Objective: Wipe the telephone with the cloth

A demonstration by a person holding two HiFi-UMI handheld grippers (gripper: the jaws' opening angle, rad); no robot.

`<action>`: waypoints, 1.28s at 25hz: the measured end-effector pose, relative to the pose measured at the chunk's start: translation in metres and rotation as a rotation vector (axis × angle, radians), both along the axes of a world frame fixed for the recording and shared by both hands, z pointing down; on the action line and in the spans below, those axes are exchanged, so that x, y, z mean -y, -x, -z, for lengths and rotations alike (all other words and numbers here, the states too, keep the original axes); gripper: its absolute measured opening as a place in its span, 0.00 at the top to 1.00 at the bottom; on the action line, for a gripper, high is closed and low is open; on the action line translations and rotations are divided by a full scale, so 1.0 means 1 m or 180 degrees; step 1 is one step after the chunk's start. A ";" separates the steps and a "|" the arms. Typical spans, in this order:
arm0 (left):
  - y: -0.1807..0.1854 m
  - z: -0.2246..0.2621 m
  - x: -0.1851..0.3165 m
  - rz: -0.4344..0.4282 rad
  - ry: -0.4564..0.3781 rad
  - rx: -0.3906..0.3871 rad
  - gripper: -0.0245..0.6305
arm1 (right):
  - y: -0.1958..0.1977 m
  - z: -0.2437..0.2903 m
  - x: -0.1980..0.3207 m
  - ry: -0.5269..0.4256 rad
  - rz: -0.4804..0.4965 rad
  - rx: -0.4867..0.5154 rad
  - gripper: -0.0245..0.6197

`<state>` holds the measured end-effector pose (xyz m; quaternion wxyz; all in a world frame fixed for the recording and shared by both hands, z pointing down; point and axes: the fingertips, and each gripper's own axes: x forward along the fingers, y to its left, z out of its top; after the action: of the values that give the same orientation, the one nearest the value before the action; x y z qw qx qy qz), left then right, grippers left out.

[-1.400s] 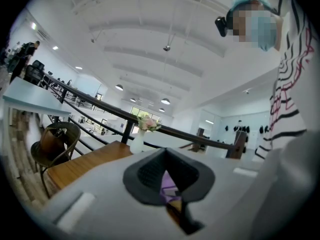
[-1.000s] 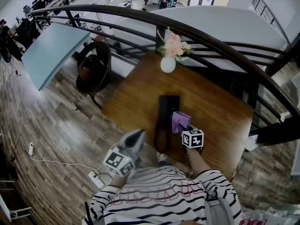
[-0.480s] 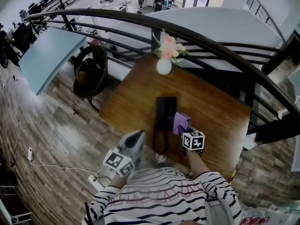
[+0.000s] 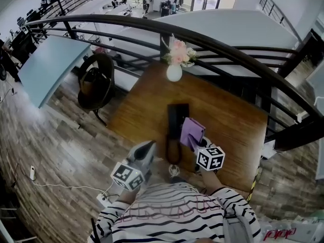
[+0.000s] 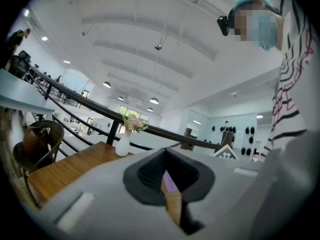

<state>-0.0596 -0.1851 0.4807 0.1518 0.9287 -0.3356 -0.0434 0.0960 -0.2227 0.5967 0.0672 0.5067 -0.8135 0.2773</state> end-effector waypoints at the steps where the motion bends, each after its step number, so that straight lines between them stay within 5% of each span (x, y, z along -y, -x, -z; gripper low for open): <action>1: 0.002 0.000 -0.001 -0.0022 -0.0007 -0.0005 0.96 | 0.003 0.006 -0.004 -0.0036 -0.0018 0.0024 0.88; 18: 0.017 0.008 -0.073 -0.0301 -0.0048 -0.0058 0.96 | 0.011 0.061 -0.123 -0.0358 -0.0505 0.0289 0.88; 32: 0.053 0.000 -0.117 -0.0296 -0.0011 -0.0038 0.96 | 0.046 0.069 -0.172 -0.0474 -0.0546 0.0296 0.88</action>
<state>-0.1123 -0.0683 0.4808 0.1541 0.9432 -0.2911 -0.0424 0.0498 -0.0510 0.5280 -0.0324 0.5646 -0.7878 0.2440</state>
